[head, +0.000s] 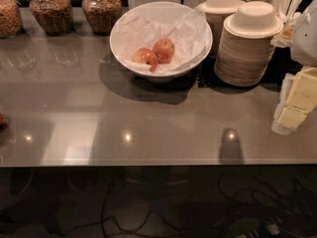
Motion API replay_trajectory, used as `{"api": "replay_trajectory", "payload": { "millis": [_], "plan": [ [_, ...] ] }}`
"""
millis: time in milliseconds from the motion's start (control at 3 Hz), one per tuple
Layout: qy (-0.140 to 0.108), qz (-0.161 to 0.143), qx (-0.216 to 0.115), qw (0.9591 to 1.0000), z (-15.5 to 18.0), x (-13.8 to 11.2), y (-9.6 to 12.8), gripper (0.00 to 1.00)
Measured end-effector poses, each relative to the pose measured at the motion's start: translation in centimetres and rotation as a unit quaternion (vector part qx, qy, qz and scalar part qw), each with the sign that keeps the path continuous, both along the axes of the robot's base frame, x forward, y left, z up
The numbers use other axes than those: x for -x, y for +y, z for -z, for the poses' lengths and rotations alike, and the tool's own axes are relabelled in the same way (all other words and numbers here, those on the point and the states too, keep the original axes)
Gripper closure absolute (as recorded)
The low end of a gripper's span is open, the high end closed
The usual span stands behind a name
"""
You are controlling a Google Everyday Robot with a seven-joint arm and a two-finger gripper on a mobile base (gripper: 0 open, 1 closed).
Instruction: Pick apple from white bowl
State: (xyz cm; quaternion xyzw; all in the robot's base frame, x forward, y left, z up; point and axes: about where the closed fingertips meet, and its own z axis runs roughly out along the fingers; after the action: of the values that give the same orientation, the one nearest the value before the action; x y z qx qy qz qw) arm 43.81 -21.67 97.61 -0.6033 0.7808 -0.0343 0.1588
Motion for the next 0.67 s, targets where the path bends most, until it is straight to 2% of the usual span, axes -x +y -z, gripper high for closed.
{"api": "replay_trajectory", "payload": {
  "millis": [333,667],
  "plan": [
    [0.0,0.0,0.0,1.0,0.0,0.0,0.0,0.0],
    [-0.03,-0.013,-0.032,0.9989,-0.7,-1.4,1.0,0.0]
  ]
}}
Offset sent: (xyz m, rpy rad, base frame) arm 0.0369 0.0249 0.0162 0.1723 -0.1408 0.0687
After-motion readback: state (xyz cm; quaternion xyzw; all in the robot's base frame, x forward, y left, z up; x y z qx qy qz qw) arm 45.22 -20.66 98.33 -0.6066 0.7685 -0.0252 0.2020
